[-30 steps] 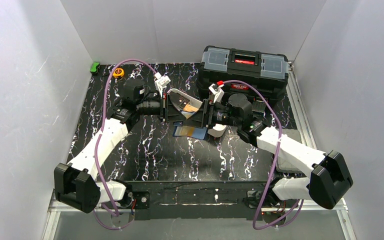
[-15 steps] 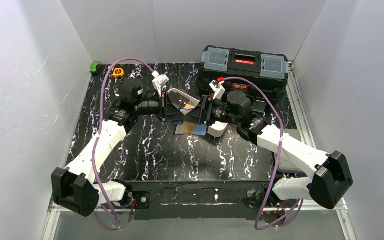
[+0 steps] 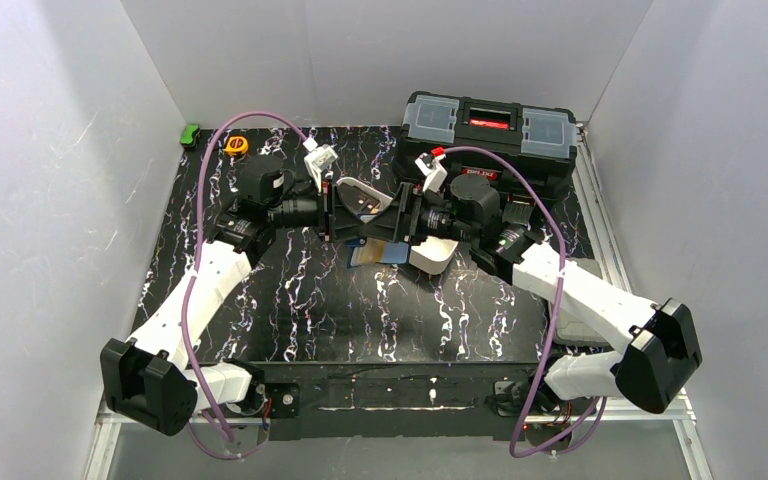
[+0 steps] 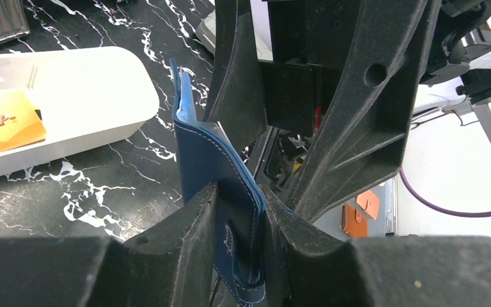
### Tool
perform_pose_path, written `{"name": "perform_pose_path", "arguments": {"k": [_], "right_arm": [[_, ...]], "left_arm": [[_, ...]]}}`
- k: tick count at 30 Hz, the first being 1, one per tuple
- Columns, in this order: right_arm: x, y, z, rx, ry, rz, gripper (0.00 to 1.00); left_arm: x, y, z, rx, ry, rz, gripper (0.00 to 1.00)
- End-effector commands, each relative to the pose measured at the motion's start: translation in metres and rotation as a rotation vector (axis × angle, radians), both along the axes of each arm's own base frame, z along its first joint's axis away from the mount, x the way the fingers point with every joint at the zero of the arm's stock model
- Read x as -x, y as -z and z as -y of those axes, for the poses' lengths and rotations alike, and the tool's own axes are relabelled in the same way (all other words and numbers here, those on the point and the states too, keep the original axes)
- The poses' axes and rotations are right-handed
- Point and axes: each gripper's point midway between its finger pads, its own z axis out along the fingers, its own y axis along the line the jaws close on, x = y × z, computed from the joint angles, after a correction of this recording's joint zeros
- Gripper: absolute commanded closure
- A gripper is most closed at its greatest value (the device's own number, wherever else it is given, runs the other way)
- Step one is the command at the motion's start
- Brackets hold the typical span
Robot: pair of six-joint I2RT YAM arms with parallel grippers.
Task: Put the credit cards into the card holder
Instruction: Insert the credit card into the card holder.
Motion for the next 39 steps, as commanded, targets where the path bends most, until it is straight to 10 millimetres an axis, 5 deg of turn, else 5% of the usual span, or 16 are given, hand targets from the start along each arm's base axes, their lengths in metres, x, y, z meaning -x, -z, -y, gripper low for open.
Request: {"name": "perform_pose_path", "arguments": {"k": [1, 10, 15, 21, 29, 35, 39], "right_arm": [[0.006, -0.065, -0.011, -0.138, -0.051, 0.108, 0.24], [0.011, -0.070, -0.018, -0.107, -0.072, 0.128, 0.18], [0.009, -0.068, -0.018, -0.067, -0.056, 0.143, 0.10], [0.007, -0.067, 0.015, -0.010, 0.002, 0.229, 0.09], [0.013, -0.060, 0.080, 0.117, 0.124, 0.366, 0.05], [0.026, -0.022, 0.082, 0.143, 0.062, 0.319, 0.04], [0.032, -0.022, 0.076, 0.086, 0.021, 0.335, 0.07]], "left_arm": [[0.012, -0.005, 0.000, -0.009, 0.034, 0.067, 0.72], [0.000, -0.001, -0.009, -0.076, -0.041, 0.131, 0.65], [-0.010, 0.006, -0.016, -0.138, -0.102, 0.151, 0.76], [0.015, -0.002, -0.003, -0.044, 0.077, 0.076, 1.00], [0.016, -0.018, -0.001, 0.037, 0.120, 0.026, 1.00], [0.017, -0.034, 0.003, 0.110, 0.157, -0.030, 0.98], [0.020, -0.045, 0.006, 0.161, 0.195, -0.053, 0.98]]}}
